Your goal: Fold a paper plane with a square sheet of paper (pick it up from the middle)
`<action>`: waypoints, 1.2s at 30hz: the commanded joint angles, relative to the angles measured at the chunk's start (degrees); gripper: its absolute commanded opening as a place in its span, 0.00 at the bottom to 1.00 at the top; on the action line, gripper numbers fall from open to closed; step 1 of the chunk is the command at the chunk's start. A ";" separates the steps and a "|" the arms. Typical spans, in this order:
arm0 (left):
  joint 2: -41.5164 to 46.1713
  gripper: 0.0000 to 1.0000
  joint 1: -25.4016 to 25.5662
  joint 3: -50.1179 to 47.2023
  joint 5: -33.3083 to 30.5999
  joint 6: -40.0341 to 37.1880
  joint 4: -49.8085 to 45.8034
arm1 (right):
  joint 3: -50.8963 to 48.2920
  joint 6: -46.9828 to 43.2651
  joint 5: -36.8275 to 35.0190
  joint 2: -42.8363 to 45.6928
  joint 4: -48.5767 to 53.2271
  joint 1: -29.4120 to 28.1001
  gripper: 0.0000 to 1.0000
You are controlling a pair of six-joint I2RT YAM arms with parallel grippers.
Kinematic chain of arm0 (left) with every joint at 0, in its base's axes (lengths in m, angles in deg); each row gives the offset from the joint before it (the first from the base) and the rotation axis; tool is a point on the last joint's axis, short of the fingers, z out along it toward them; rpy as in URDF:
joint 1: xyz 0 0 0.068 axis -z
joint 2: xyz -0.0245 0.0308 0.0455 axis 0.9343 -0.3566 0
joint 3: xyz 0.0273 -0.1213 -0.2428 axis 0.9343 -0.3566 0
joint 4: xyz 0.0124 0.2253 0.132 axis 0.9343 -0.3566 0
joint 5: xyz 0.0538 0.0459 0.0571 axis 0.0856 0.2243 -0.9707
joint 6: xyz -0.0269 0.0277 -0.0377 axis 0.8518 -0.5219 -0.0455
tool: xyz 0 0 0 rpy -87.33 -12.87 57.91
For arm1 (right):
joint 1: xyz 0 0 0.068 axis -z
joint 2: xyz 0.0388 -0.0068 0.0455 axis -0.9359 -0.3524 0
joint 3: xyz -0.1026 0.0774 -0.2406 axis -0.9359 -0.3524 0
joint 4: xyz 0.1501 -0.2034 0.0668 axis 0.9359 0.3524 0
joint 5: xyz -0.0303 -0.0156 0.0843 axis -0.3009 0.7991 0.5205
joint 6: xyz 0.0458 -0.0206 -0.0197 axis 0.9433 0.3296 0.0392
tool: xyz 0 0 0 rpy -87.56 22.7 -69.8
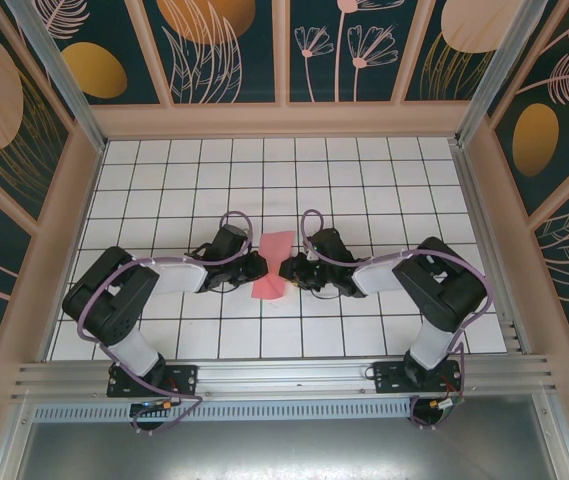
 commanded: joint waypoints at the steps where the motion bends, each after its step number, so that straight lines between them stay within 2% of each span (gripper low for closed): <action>1: 2.97 0.16 -0.26 0.37 -0.87 -0.08 -1.65 | -0.68 -1.54 1.21 0.63 -2.87 0.34 0.21; 7: 11.83 0.20 -0.26 -0.84 -3.76 0.55 -3.88 | 1.08 -5.39 -0.08 4.18 4.71 0.86 0.16; 12: 21.99 0.21 -0.22 -3.95 -9.23 1.31 -6.76 | 6.45 -12.96 -4.89 10.44 21.50 0.86 0.09; 15: 28.75 0.23 -0.34 -6.86 -13.01 2.00 -8.11 | 11.59 -17.63 -12.06 13.87 35.77 0.86 0.07; 19: 36.79 0.27 -0.56 -10.99 -17.08 3.13 -8.46 | 20.19 -20.33 -25.50 15.46 55.80 0.65 0.08; 24: 43.97 0.25 -0.91 -13.07 -24.24 4.21 -13.02 | 34.95 -18.92 -45.44 10.05 80.67 -3.81 0.06; 26: 48.18 0.27 -1.04 -15.21 -26.91 5.29 -12.84 | 41.67 -15.99 -53.71 4.99 90.96 -7.17 0.06; 28: 51.92 0.27 -1.18 -17.12 -28.42 6.13 -12.62 | 46.21 -13.16 -58.87 -0.14 98.17 -9.46 0.06; 31: 56.19 0.27 -1.24 -18.16 -30.16 7.28 -14.66 | 50.19 -11.61 -59.94 -7.33 101.52 -11.83 0.06; 36: 62.82 0.27 -1.40 -18.81 -33.63 9.09 -20.11 | 53.94 -14.25 -53.30 -16.96 94.27 -14.96 0.10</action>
